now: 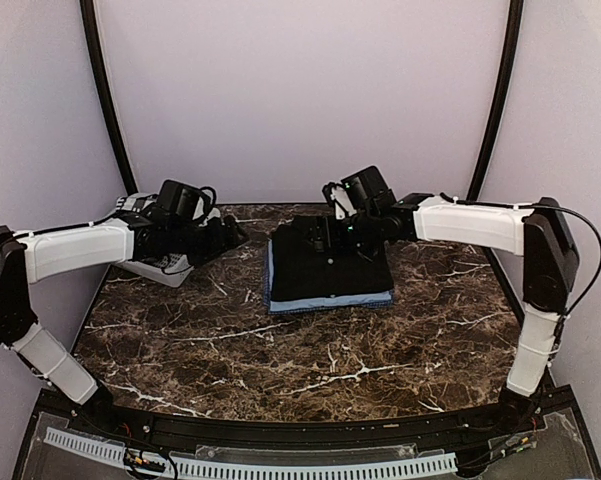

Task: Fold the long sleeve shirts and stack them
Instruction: Move the square-folded shirt to the corner of the board.

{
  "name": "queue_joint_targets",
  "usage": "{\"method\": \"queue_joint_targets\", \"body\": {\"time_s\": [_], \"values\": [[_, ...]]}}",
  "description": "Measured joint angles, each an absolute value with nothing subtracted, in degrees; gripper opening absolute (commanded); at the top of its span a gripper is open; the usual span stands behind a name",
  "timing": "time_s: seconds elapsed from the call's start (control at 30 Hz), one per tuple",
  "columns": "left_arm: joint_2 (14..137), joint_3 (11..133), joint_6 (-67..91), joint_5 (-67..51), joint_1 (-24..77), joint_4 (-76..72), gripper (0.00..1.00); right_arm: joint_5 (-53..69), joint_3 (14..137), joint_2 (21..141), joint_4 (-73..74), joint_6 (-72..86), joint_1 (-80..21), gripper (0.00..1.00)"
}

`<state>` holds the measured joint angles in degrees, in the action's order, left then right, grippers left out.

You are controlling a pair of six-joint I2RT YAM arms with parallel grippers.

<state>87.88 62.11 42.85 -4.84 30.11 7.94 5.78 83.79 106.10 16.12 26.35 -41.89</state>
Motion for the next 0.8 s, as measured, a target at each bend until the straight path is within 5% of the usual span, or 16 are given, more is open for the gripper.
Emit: {"method": "queue_joint_targets", "body": {"time_s": [0.27,0.8], "values": [[78.63,56.66,41.82,-4.97,30.13,7.73,0.93,9.72,100.16,121.60,13.80,27.64,-48.62,0.98],[71.20,52.40,39.97,-3.92,30.13,8.99,0.96,11.97,124.25,143.06,14.94,26.46,-51.40,0.99]]}}
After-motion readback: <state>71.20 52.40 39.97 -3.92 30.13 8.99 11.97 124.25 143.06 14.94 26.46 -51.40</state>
